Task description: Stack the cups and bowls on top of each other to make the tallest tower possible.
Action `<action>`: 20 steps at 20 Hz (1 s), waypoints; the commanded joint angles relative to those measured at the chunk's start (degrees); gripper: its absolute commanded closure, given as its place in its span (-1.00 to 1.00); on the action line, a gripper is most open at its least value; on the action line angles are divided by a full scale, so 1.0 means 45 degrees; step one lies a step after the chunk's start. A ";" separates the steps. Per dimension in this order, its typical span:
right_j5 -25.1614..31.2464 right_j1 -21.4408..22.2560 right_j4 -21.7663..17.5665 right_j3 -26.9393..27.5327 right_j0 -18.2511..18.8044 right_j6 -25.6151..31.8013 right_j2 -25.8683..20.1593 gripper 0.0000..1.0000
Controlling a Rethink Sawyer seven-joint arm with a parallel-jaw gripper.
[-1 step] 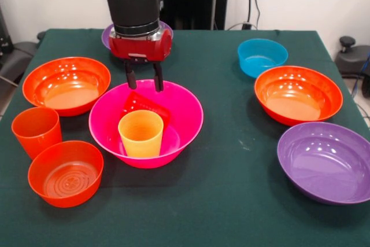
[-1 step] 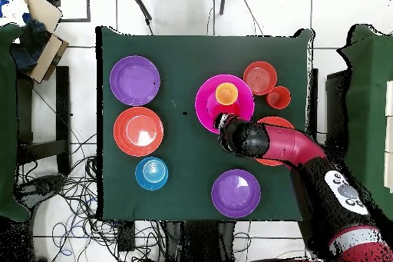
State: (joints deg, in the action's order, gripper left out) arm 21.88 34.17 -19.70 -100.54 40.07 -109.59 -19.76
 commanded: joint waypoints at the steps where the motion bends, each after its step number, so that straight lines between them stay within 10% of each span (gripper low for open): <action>1: 0.1803 -0.0414 -0.1084 0.0931 0.0179 0.2565 -0.1065 -1.00; 20: 0.0217 -0.2160 -0.1936 0.0499 0.1505 0.2139 -0.3368 -1.00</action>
State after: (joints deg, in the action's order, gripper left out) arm 23.77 28.46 -23.46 -100.03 46.98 -109.59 -29.71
